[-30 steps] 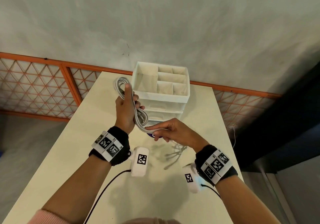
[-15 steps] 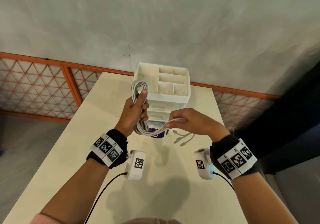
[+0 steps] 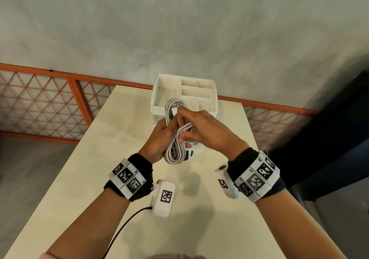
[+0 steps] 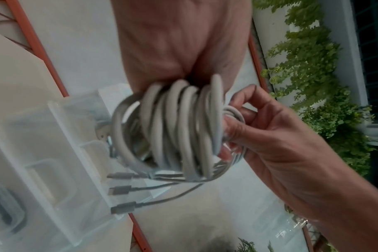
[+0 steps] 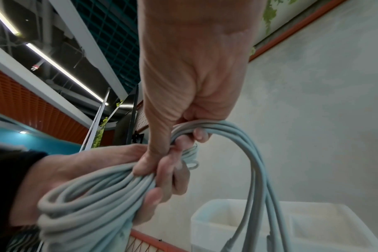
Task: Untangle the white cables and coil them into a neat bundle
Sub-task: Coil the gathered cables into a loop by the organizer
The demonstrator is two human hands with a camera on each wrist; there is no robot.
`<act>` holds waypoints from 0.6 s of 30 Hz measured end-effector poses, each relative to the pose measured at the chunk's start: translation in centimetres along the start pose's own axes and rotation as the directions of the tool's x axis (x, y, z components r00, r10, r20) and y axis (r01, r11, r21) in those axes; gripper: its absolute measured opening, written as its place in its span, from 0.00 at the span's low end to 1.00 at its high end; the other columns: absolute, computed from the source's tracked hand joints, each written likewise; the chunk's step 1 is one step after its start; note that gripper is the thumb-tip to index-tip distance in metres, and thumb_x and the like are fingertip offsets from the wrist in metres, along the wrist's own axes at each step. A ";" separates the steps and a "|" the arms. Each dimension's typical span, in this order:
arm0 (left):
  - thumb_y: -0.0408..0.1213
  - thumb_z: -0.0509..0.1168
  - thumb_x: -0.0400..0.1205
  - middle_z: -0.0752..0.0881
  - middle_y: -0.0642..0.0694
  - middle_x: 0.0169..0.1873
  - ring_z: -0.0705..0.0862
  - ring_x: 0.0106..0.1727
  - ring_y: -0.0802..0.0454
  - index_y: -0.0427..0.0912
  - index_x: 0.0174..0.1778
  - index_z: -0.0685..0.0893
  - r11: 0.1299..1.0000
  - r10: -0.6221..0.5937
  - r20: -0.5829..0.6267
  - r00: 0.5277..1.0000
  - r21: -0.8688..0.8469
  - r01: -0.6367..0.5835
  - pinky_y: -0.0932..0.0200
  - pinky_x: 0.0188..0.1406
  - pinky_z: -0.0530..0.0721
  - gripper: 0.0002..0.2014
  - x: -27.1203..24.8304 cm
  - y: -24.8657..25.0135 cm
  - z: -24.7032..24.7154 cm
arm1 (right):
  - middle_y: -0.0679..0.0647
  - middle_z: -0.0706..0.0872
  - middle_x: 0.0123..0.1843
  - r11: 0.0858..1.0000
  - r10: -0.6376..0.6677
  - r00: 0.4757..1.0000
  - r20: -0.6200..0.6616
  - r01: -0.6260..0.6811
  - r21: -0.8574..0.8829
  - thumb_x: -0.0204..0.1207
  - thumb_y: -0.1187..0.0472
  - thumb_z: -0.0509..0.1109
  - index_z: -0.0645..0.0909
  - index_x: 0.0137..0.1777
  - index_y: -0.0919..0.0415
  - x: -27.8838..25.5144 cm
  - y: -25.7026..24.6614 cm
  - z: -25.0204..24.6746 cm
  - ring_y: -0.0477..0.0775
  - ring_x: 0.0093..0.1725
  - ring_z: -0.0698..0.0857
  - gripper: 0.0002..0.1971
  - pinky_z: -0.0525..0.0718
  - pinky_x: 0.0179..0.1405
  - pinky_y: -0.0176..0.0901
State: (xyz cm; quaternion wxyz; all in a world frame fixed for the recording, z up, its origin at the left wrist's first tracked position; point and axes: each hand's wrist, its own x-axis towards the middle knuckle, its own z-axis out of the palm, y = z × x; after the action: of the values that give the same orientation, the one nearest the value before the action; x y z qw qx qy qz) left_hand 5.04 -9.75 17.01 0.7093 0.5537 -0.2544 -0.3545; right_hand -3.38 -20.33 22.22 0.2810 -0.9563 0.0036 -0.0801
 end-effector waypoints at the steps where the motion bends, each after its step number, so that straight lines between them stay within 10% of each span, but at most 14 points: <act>1: 0.43 0.54 0.88 0.89 0.43 0.25 0.88 0.26 0.49 0.37 0.36 0.85 1.000 -0.001 -0.003 1.000 0.011 0.001 0.54 0.30 0.90 0.21 0.0 0.1 -0.1 | 0.55 0.84 0.32 1.000 0.003 1.000 -0.001 -0.003 -0.019 0.68 0.65 0.76 0.66 0.46 0.58 0.0 -0.2 0.2 0.55 0.31 0.81 0.19 0.82 0.35 0.55; 10: 0.53 0.57 0.85 0.76 0.43 0.15 0.75 0.18 0.47 0.36 0.23 0.77 0.980 -0.098 0.052 0.994 0.178 0.087 0.57 0.28 0.80 0.29 -0.7 -0.6 -0.3 | 0.46 0.78 0.30 0.902 0.038 0.987 -0.157 -0.102 -0.421 0.48 0.35 0.81 0.63 0.47 0.53 0.2 -0.7 -0.4 0.56 0.28 0.76 0.38 0.64 0.31 0.41; 18: 0.50 0.62 0.83 0.71 0.47 0.16 0.66 0.16 0.52 0.44 0.21 0.75 0.976 -0.166 0.089 0.982 0.157 0.151 0.61 0.20 0.74 0.24 -0.5 -0.4 -0.4 | 0.45 0.78 0.25 0.989 0.131 0.987 -0.094 -0.137 -0.061 0.55 0.40 0.83 0.72 0.41 0.54 -0.8 0.9 -1.9 0.46 0.26 0.74 0.28 0.71 0.28 0.38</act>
State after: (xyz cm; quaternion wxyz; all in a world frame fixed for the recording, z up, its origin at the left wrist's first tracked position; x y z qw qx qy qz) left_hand 4.90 -9.14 16.54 0.6212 0.6053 -0.2709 -0.4176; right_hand -4.45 -22.10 23.20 0.2531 -0.9583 0.0832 -0.1035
